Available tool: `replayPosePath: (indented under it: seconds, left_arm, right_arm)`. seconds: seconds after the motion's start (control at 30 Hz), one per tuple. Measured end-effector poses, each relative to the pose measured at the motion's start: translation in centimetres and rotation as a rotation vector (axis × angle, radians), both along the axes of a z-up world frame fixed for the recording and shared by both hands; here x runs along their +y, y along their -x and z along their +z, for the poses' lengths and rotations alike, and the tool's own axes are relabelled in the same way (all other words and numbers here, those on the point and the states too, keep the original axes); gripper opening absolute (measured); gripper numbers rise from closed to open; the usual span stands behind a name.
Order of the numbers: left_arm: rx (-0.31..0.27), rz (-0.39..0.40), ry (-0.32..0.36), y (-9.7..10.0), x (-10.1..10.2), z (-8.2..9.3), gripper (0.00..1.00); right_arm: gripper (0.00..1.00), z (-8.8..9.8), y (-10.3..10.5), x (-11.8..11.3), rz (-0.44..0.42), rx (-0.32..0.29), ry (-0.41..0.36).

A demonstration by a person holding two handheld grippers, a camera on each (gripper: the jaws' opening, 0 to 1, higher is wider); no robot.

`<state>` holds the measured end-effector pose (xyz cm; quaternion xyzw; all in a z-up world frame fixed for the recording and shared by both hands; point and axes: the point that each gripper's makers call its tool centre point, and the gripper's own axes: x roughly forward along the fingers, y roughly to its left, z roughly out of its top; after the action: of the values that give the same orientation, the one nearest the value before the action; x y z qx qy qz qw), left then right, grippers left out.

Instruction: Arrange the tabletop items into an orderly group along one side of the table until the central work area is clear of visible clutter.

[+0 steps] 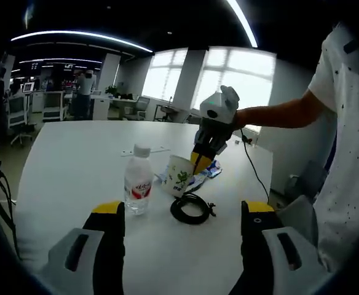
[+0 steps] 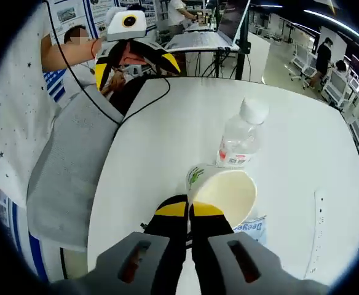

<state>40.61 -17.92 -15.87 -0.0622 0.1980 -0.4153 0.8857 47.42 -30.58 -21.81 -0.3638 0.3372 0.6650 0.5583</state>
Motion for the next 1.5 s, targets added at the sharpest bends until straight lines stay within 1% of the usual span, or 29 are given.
replayPosePath:
  seconds: [0.03,0.07,0.13,0.17,0.27,0.37,0.4,0.47,0.5,0.53,0.63,0.7,0.73,0.87,0.97,1.07,1.23,1.33,1.5]
  left_arm:
    - [-0.001,0.000,0.000,0.0,0.0,0.0,0.79]
    - [-0.001,0.001,0.002,0.0,0.0,0.0,0.79]
    - [-0.001,0.001,0.001,0.0,0.0,0.0,0.78]
    - [0.000,0.001,-0.002,0.0,0.0,-0.1,0.78]
    - [0.002,-0.001,-0.004,0.0,0.1,-0.2,0.78]
    - [0.002,-0.002,-0.001,-0.1,0.0,-0.2,0.78]
    - [0.004,-0.003,-0.002,-0.1,0.0,-0.3,0.78]
    - [0.004,-0.003,-0.001,0.0,0.0,-0.3,0.78]
    - [0.006,-0.002,0.001,0.0,0.0,-0.3,0.78]
    - [0.006,-0.002,0.002,0.0,0.0,-0.4,0.78]
    - [0.010,-0.001,0.003,0.0,-0.1,-0.5,0.78]
    - [0.011,-0.002,0.005,0.1,-0.1,-0.5,0.78]
    - [0.012,-0.002,0.006,0.1,-0.1,-0.6,0.78]
    - [0.015,-0.002,0.007,0.1,-0.1,-0.7,0.78]
    - [0.018,-0.001,0.006,0.2,-0.1,-0.9,0.78]
    - [0.020,0.001,0.010,0.2,-0.1,-0.9,0.78]
    - [0.023,0.004,0.015,0.2,0.0,-1.0,0.77]
    - [0.024,0.002,0.016,0.2,-0.1,-1.1,0.77]
    - [0.023,0.003,0.019,0.2,-0.1,-1.1,0.77]
  right_arm:
    - [0.00,-0.3,-0.6,-0.3,0.025,-0.040,0.036]
    - [0.00,-0.5,-0.8,-0.4,0.039,-0.056,0.052]
    - [0.00,-0.9,-1.2,-0.4,0.056,-0.066,0.072]
    - [0.00,-1.1,-1.8,-0.6,0.090,-0.104,0.096]
    - [0.00,-1.6,-2.7,-0.9,0.155,-0.167,0.147]
    - [0.00,-2.0,-3.1,-0.9,0.203,-0.198,0.179]
    - [0.00,-2.2,-3.4,-1.0,0.234,-0.224,0.199]
    - [0.00,-2.7,-3.6,-1.1,0.287,-0.253,0.230]
    - [0.00,-2.8,-3.6,-1.2,0.295,-0.255,0.240]
    - [0.00,-3.1,-3.6,-1.3,0.320,-0.270,0.257]
    - [0.00,-3.6,-3.6,-1.4,0.379,-0.299,0.286]
    - [0.00,-3.8,-3.9,-1.3,0.419,-0.334,0.300]
    - [0.00,-4.0,-3.8,-1.2,0.422,-0.332,0.301]
    - [0.00,-4.5,-4.0,-0.8,0.468,-0.359,0.311]
    - [0.00,-4.9,-4.4,-0.8,0.515,-0.393,0.336]
    - [0.00,-5.2,-4.4,-0.7,0.542,-0.413,0.346]
    - [0.00,-5.4,-4.4,-0.5,0.565,-0.420,0.348]
    - [0.00,-5.9,-4.6,-0.4,0.581,-0.427,0.359]
    - [0.00,-6.3,-4.4,-0.5,0.592,-0.414,0.366]
